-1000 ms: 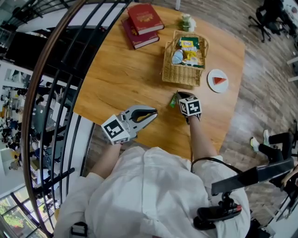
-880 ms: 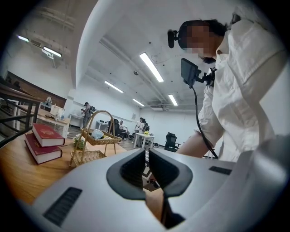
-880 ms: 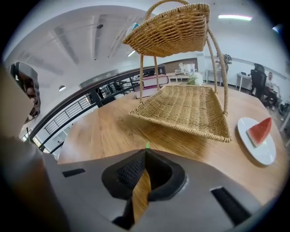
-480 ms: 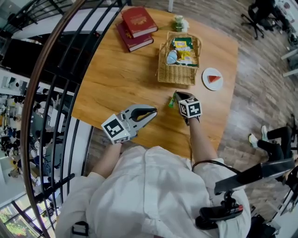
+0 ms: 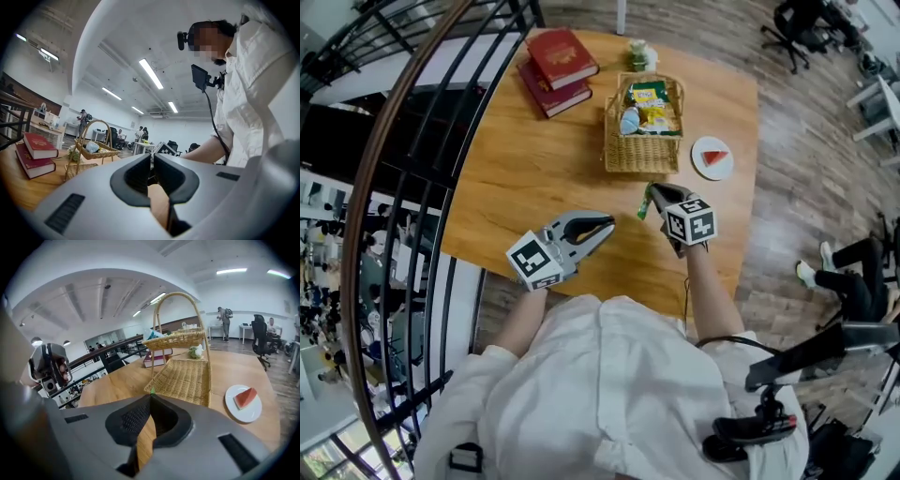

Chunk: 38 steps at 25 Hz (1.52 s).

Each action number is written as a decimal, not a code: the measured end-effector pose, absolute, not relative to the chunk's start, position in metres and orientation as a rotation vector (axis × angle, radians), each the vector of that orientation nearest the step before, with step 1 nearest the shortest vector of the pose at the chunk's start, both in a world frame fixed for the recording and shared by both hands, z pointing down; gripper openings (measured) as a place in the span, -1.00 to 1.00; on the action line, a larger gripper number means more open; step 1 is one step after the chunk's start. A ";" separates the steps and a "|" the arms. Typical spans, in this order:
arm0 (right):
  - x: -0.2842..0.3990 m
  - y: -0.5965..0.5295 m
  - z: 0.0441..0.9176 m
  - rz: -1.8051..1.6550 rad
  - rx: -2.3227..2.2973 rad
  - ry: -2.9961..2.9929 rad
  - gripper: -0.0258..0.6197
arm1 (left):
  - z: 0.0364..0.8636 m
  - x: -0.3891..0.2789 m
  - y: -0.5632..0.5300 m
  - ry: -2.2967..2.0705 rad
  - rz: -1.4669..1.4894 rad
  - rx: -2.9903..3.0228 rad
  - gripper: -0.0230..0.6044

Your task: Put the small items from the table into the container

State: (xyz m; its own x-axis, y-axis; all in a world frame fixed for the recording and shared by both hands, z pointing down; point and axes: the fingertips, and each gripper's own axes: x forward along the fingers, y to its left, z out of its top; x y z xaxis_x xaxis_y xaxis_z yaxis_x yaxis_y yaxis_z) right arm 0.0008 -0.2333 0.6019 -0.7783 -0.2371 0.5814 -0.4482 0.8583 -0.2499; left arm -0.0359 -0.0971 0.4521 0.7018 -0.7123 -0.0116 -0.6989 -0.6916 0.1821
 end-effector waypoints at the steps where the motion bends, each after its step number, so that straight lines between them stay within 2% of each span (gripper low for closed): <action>1: 0.003 -0.233 0.595 0.511 0.504 -2.492 -0.87 | 0.451 -0.035 -0.098 -1.141 -0.124 2.750 -0.90; 15: 0.021 -0.238 0.519 0.440 0.571 -2.626 -0.87 | 0.440 -0.026 -0.109 -1.049 -0.140 2.821 -0.90; 38: -0.021 -0.296 0.451 0.312 0.576 -2.739 -0.87 | 0.439 -0.046 -0.117 -1.070 -0.142 2.802 -0.90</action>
